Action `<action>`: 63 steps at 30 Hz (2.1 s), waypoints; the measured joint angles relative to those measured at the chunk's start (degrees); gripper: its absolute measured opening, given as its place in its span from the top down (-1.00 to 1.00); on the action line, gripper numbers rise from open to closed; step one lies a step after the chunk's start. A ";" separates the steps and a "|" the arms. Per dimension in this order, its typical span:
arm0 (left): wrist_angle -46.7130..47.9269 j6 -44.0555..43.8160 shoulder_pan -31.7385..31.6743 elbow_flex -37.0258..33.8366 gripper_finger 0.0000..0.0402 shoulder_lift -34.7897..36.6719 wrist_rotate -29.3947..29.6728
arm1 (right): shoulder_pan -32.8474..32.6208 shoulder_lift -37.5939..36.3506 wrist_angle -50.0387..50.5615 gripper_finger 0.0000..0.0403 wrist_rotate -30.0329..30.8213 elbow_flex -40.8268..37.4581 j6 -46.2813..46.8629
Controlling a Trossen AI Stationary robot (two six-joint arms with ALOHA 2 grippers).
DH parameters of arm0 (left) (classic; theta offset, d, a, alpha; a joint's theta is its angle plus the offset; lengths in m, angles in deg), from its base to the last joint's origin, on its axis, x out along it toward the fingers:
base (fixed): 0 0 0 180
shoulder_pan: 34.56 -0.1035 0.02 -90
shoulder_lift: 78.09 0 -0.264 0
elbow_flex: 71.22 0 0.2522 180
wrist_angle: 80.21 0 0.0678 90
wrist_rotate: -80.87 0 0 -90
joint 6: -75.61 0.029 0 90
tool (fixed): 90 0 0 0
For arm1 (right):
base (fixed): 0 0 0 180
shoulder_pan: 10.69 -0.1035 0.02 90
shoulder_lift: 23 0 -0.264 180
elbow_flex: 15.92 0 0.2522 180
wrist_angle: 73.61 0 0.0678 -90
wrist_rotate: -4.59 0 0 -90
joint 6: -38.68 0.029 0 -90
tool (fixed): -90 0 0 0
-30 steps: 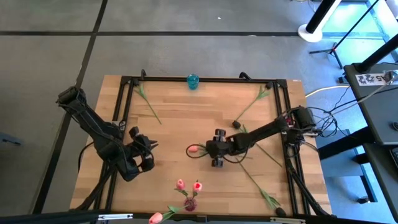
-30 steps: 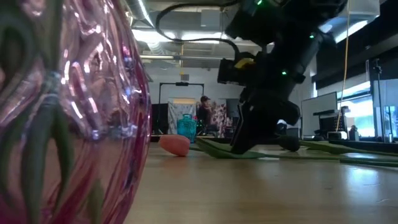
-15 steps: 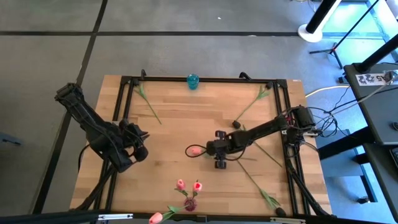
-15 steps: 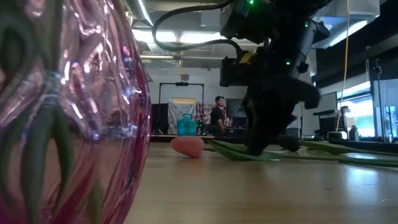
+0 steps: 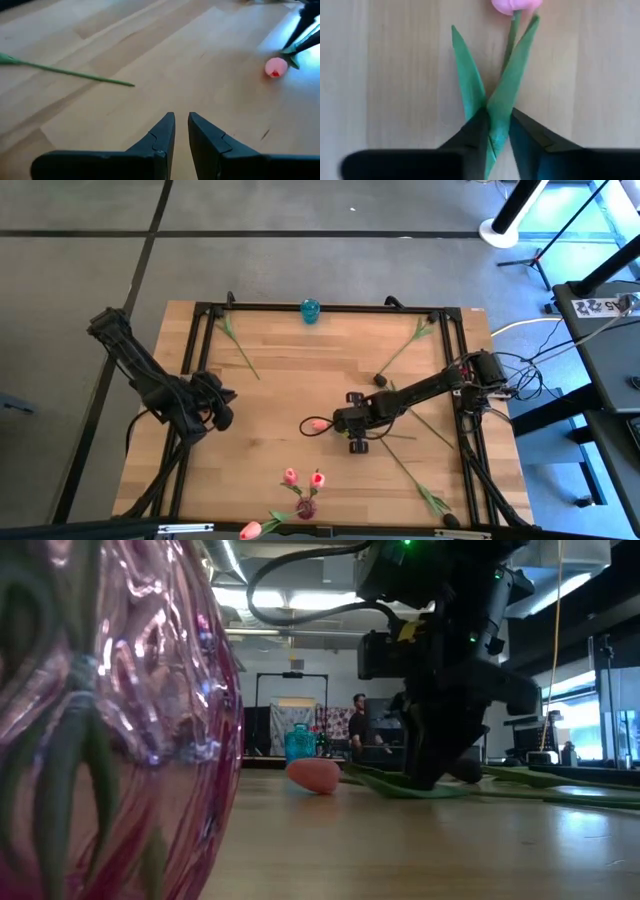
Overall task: Sort flowers into vase by color
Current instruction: Put the pink flower into the violet vase
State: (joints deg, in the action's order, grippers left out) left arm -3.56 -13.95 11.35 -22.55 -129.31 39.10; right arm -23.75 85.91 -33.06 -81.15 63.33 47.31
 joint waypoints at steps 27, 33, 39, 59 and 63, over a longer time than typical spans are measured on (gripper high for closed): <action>-10.74 3.63 0.02 -8.41 0.75 -0.07 1.85 | -25.21 -31.96 -58.28 0.99 27.02 -11.55 -13.48; -10.53 3.65 -0.05 -8.40 0.75 -0.07 4.82 | -30.96 -29.17 -85.38 0.99 20.87 -18.39 -17.91; -10.00 3.65 -1.35 -8.41 0.75 -0.08 6.69 | -31.21 -22.19 -94.53 0.99 15.75 -16.51 -19.07; -19.86 10.71 -2.04 -8.43 0.75 -0.13 6.87 | -31.17 -2.86 -97.85 1.00 14.42 2.14 -27.07; -19.88 10.71 -2.04 -8.43 0.75 -0.13 7.55 | -31.17 -0.50 -101.62 1.00 15.27 2.12 -26.97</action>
State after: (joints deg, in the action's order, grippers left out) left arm -23.44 -3.24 9.31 -30.98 -129.45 46.65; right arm -54.92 85.40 -134.68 -65.89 65.45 20.34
